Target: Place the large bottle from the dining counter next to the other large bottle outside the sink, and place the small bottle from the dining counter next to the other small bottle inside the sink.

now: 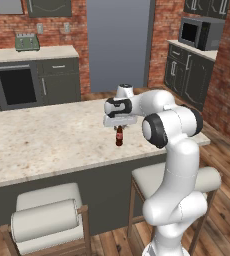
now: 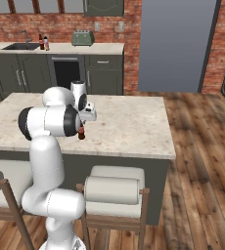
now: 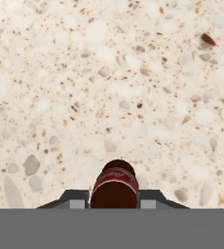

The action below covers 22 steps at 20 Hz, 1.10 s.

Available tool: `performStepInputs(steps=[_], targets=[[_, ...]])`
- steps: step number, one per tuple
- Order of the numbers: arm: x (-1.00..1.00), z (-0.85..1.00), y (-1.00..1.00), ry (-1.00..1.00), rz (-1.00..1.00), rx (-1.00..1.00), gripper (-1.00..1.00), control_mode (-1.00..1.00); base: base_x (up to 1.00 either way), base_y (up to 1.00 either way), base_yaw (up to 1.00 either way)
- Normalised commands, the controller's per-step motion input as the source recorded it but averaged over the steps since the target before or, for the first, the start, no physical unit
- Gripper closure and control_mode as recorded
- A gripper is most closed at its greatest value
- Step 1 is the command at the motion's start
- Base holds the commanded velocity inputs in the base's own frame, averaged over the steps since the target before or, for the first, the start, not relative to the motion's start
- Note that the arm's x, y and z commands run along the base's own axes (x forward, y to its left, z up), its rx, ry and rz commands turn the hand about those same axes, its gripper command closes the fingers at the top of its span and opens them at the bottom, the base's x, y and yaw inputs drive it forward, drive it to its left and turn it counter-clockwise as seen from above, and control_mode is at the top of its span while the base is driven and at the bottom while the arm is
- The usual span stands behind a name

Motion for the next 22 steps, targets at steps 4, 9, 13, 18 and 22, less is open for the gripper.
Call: performStepInputs(steps=[4,9,13,18,22], targets=[[0.00,0.00,0.00,0.00,0.00,0.00,1.00,-1.00,0.00,0.00,0.00],[0.00,0.11,0.00,0.00,0.00,0.00,1.00,-1.00,0.00,0.00,0.00],[-0.06,0.73,0.00,0.00,0.00,0.05,1.00,-1.00,0.00,0.00,0.00],[-0.71,0.78,-0.04,-0.05,0.03,0.03,1.00,-1.00,0.00,0.00,0.00],[-0.98,0.71,-0.20,-0.04,0.08,0.00,1.00,-1.00,0.00,0.00,0.00]])
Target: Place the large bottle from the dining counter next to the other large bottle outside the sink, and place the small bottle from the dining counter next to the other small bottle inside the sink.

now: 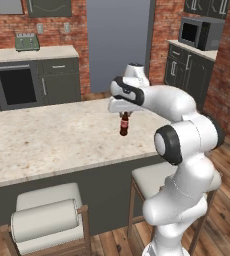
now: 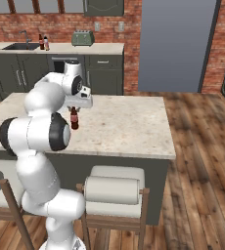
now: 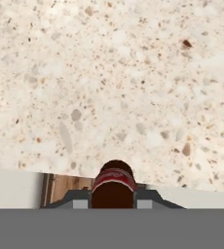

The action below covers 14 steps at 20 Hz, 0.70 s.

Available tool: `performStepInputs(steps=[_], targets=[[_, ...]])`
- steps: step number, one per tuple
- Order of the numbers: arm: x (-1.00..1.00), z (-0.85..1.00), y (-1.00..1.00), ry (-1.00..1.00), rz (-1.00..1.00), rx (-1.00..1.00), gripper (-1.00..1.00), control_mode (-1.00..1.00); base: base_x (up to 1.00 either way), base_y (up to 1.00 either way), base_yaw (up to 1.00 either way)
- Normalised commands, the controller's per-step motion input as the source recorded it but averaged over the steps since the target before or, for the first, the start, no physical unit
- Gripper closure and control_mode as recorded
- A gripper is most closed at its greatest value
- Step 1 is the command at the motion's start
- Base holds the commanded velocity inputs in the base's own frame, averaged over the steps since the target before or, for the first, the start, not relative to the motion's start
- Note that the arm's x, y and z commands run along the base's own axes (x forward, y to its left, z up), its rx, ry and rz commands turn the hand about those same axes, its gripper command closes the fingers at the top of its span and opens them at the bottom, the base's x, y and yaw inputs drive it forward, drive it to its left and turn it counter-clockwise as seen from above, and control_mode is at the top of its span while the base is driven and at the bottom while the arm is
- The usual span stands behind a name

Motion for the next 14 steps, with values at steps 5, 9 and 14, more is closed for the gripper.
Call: performStepInputs(steps=[5,9,14], targets=[[-1.00,0.51,-0.25,0.00,0.10,0.00,1.00,-1.00,0.00,0.00,0.00],[-1.00,0.36,-0.21,-0.03,0.09,0.00,1.00,-1.00,0.00,0.00,0.00],[-1.00,0.31,-0.17,-0.02,0.07,0.00,1.00,-1.00,0.00,0.00,0.00]])
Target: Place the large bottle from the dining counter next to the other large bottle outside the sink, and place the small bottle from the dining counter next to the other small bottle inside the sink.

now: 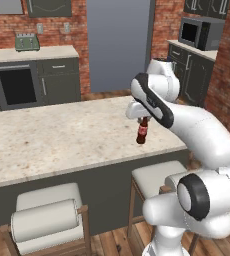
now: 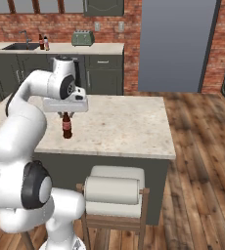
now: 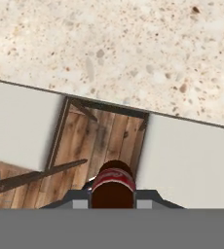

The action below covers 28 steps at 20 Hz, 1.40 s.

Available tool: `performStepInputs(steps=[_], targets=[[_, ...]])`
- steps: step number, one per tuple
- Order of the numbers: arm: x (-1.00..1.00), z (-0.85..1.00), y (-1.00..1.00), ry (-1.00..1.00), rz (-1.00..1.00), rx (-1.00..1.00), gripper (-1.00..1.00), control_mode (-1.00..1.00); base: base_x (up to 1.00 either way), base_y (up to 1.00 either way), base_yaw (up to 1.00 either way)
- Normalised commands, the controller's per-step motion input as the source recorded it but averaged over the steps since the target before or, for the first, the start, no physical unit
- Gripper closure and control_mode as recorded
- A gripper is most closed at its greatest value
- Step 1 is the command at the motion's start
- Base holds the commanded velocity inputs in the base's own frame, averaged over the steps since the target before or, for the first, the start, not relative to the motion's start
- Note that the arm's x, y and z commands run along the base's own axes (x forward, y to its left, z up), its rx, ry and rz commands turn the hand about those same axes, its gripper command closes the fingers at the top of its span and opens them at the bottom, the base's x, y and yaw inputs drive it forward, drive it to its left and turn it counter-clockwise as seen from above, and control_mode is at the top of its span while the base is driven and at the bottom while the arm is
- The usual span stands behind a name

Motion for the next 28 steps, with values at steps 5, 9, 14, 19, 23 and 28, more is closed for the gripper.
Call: performStepInputs(steps=[5,9,14,19,23,28], targets=[[-1.00,0.24,-0.01,0.00,0.06,0.00,1.00,-1.00,0.00,0.00,0.00],[-1.00,0.11,0.00,0.00,0.04,-0.02,1.00,-1.00,0.00,0.00,0.00],[-0.82,0.10,0.00,-0.01,0.03,-0.01,1.00,-1.00,0.00,0.00,0.00],[-0.01,0.00,0.00,0.00,0.00,0.00,1.00,-1.00,0.00,0.00,0.00],[0.00,0.00,0.00,0.00,0.00,0.00,1.00,-1.00,0.00,0.00,0.00],[0.00,0.00,0.00,0.00,0.00,0.00,1.00,-1.00,0.00,0.00,0.00]])
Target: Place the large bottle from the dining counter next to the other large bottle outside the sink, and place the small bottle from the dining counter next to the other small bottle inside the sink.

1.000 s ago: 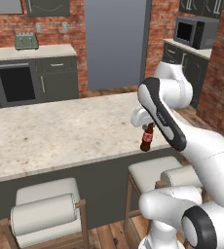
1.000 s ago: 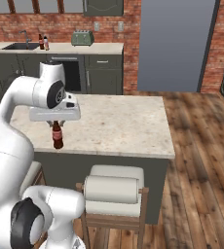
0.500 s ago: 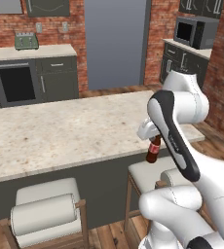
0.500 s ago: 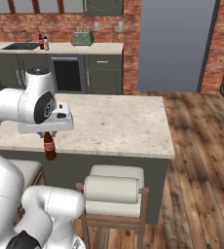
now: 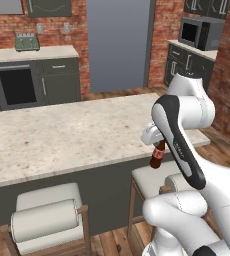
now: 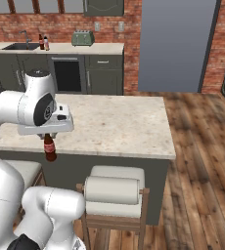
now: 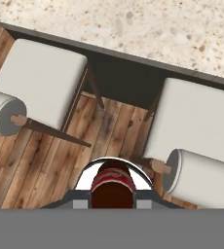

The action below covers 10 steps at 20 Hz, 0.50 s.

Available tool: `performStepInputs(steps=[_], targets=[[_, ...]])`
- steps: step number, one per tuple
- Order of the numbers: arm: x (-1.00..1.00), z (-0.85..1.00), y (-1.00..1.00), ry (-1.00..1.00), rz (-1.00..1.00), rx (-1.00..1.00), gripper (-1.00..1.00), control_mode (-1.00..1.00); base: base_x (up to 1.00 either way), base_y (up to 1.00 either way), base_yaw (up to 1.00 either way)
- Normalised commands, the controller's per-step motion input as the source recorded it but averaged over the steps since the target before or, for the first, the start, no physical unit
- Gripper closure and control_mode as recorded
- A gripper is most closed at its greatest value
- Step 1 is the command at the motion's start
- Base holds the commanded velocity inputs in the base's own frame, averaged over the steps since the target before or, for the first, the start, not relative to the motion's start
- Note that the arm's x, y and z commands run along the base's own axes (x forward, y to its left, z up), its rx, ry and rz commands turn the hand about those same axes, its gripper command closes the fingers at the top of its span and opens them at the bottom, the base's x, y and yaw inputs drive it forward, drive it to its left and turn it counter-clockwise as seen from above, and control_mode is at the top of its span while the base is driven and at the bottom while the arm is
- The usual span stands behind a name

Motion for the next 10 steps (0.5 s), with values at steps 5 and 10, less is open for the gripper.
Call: performStepInputs(steps=[5,10], targets=[[0.00,0.00,0.00,0.00,0.00,0.00,1.00,1.00,0.00,0.00,0.00],[0.00,0.00,0.00,0.00,0.00,0.00,1.00,1.00,-0.44,0.05,0.01]])
